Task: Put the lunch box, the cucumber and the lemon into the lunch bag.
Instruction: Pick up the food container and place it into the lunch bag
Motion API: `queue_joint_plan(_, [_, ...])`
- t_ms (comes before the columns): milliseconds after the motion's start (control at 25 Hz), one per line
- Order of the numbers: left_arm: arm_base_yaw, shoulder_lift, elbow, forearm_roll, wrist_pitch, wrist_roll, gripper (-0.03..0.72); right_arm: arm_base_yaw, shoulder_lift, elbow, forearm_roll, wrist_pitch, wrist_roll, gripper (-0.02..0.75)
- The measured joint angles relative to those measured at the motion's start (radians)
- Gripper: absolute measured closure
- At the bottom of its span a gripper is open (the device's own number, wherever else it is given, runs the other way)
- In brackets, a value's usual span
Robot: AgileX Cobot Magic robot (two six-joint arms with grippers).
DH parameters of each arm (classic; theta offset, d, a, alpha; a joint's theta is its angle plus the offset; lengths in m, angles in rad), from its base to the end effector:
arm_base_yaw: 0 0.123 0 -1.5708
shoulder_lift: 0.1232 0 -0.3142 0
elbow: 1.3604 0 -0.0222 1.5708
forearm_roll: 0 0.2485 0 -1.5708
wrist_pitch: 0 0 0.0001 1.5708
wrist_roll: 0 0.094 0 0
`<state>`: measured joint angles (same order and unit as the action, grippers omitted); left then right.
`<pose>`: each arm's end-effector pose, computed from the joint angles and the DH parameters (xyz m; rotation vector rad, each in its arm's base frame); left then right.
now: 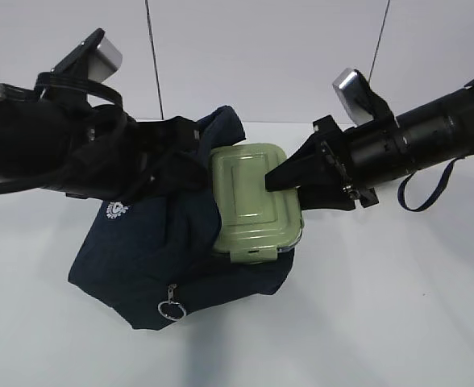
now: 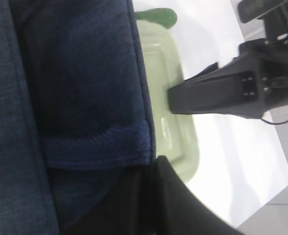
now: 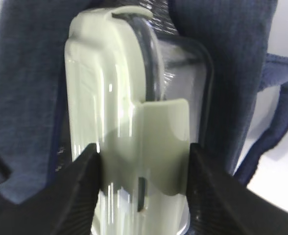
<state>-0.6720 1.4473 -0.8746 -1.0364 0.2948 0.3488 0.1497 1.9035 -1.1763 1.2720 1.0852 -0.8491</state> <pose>0.2225 -0.2071 0.2866 0.1565 2.3768 -0.9790 0.3554 0.1340 0.2287 -0.3106 2.5099 1.4464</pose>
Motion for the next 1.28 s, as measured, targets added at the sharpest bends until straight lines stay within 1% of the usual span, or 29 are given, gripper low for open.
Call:
queue_joint_plan(120, [0.000, 0.000, 0.000, -0.001, 0.011, 0.000, 0.677, 0.027, 0.026, 0.000, 0.027, 0.000, -0.009, 0.333])
queue_joint_plan(320, [0.000, 0.000, 0.000, -0.011, 0.015, 0.000, 0.677, 0.051, 0.035, -0.002, 0.111, -0.012, -0.057, 0.333])
queue_joint_plan(400, [0.000, 0.000, 0.000, -0.020, 0.016, 0.000, 0.677, 0.059, 0.035, -0.008, 0.119, -0.021, -0.065, 0.333])
queue_joint_plan(600, [0.000, 0.000, 0.000, -0.034, 0.024, 0.000, 0.677, 0.090, 0.037, -0.063, 0.117, -0.054, -0.072, 0.333])
queue_joint_plan(880, [0.000, 0.000, 0.000, -0.045, 0.069, 0.000, 0.677, 0.124, 0.042, -0.102, 0.062, -0.075, -0.075, 0.333])
queue_joint_plan(1000, [0.000, 0.000, 0.000, -0.046, 0.083, 0.000, 0.678, 0.128, 0.042, -0.102, 0.024, -0.075, -0.075, 0.333])
queue_joint_plan(1280, [0.000, 0.000, 0.000, -0.046, 0.089, 0.000, 0.677, 0.128, 0.043, -0.104, 0.007, -0.054, -0.085, 0.321])
